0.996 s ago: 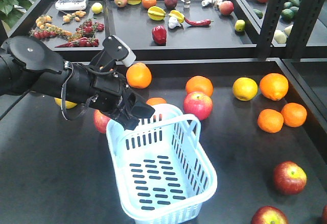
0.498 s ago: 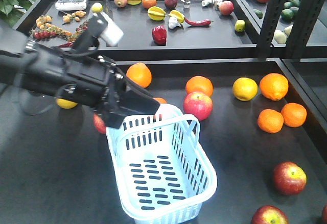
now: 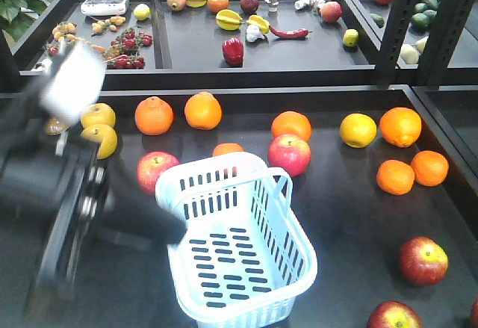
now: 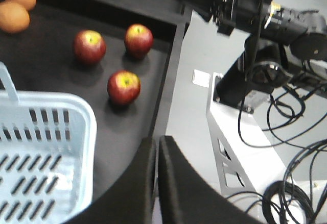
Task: Pick three apples into basket with both arms
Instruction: 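Open the left gripper and lift it off the basket handle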
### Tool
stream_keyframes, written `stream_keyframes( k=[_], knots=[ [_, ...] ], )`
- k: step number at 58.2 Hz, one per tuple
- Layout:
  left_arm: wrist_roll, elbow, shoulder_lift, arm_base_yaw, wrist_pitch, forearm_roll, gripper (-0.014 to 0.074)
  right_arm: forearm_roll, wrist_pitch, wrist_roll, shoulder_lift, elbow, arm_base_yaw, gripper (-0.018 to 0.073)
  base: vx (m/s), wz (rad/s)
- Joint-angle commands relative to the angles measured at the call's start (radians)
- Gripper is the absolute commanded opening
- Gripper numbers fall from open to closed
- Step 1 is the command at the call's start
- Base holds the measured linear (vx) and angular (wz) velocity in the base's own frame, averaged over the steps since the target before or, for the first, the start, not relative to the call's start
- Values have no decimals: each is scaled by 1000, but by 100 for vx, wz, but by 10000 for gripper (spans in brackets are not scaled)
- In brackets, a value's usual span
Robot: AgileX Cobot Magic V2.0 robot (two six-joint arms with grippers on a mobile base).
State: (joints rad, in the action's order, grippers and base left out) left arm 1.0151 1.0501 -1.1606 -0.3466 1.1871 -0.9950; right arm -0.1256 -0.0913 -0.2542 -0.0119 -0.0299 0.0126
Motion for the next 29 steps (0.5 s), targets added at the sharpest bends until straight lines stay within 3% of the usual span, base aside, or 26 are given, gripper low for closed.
stream_keyframes(
  k=[1, 15, 29],
  knots=[
    [-11, -111, 81, -6, -60, -53, -8, -11, 74, 8, -11, -12, -4, -5, 0, 0],
    [-11, -482, 282, -6, -291, -59, -8, -11, 75, 8, -11, -12, -4, -5, 0, 0],
    [-12, -674, 470, -6, -488, -139, -8, -11, 75, 8, -11, -12, -4, -5, 0, 0]
  ],
)
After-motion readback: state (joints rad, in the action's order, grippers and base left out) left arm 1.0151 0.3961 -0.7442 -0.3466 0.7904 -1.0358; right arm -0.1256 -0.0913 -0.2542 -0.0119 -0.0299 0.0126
